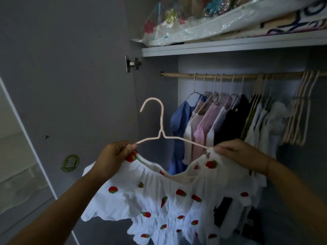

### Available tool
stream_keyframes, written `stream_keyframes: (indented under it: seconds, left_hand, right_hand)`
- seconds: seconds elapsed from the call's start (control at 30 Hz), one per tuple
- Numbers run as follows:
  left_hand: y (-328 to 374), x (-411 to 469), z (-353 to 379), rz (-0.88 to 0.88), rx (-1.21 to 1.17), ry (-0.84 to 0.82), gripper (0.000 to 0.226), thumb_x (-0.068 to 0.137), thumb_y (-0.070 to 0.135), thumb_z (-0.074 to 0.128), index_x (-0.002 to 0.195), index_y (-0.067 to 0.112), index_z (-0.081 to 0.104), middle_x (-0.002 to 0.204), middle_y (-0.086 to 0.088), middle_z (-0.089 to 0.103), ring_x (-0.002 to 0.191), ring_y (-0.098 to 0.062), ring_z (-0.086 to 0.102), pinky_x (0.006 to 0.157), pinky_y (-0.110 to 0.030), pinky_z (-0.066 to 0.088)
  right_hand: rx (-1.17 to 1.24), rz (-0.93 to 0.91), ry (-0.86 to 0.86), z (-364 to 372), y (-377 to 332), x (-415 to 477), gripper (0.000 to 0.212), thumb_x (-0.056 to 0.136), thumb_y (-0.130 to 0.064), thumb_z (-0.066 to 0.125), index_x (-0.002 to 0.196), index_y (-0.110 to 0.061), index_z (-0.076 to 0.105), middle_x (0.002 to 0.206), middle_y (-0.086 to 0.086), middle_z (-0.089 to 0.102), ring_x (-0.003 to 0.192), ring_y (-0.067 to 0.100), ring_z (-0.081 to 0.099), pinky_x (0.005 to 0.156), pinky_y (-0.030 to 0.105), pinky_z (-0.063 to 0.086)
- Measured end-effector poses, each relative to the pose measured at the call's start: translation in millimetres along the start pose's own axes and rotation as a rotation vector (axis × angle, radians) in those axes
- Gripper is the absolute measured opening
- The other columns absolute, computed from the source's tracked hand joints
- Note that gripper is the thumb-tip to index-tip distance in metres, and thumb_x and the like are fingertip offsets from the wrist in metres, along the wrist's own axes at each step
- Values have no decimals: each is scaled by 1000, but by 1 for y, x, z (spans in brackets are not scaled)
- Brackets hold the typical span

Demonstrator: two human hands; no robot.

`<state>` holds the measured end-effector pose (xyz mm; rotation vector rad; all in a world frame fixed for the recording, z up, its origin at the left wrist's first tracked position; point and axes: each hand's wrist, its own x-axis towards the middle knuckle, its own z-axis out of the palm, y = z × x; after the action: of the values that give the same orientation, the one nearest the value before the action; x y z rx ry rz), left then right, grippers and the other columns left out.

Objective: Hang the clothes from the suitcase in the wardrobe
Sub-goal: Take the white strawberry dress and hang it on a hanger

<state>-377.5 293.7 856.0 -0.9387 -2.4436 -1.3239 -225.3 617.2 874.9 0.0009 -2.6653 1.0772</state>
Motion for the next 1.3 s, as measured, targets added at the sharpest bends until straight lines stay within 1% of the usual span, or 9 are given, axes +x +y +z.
stream_keyframes:
  seconds: [0.17,0.27,0.37,0.5,0.67,0.83,0.97,1.1,1.3]
  left_hand:
    - [6,2,5,49,-23,28,40,84,39,51,73,6,69,62,-5,64,59,-15,60,62,-8,44]
    - [-9,1,-6,25,-23,33,34,84,47,54,78,19,70,71,-1,69,69,-15,66,72,-27,53]
    - [-19,2,-9,24,142,58,56,82,74,41,104,28,65,105,3,68,99,-18,62,91,-47,48]
    - [3,-4,11,-40,252,188,75,82,64,34,143,21,35,151,-2,33,138,-25,27,115,-45,21]
    - [35,-19,63,-55,-31,137,51,85,63,47,113,23,61,118,9,56,112,-9,49,102,-25,35]
    - [70,-22,90,-164,-329,-80,17,95,35,50,86,30,64,87,24,65,90,8,58,78,-6,42]
    - [72,8,72,-278,-483,-74,34,95,41,49,93,16,71,95,-2,72,88,-14,66,86,-28,50]
    - [60,42,53,-541,-660,-93,29,94,38,53,89,14,68,87,-3,68,75,-12,62,66,-23,50]
    - [45,75,42,-705,-840,-233,13,92,16,58,85,8,65,52,1,65,44,-7,61,46,-17,51]
  right_hand:
    - [-37,-51,-39,8,-11,12,36,90,-23,60,62,-2,54,60,2,45,55,3,45,56,18,36]
    - [22,-51,84,4,-3,5,37,88,-29,62,71,4,62,66,10,57,58,2,52,59,14,41]
    - [98,-3,166,1,-1,-2,39,84,-33,66,79,6,67,76,19,66,68,9,58,62,13,44]
    - [169,203,154,11,-7,-13,32,89,-27,60,86,4,69,81,18,68,75,18,59,57,10,43]
    - [598,445,65,38,-25,-25,24,92,-32,53,86,-11,63,82,8,68,78,24,62,80,38,51]
    - [1170,412,26,83,-51,-2,29,95,-11,41,87,3,65,73,15,69,58,19,68,54,24,56]
    - [1095,338,138,122,-67,37,24,97,-16,44,101,-3,63,91,17,64,78,23,64,71,29,55]
    - [951,307,188,154,-76,63,24,97,-21,48,108,-5,63,105,18,66,99,29,61,91,36,50]
    - [707,205,233,161,-81,80,18,96,-27,48,95,-15,61,84,1,62,79,11,57,71,18,44]
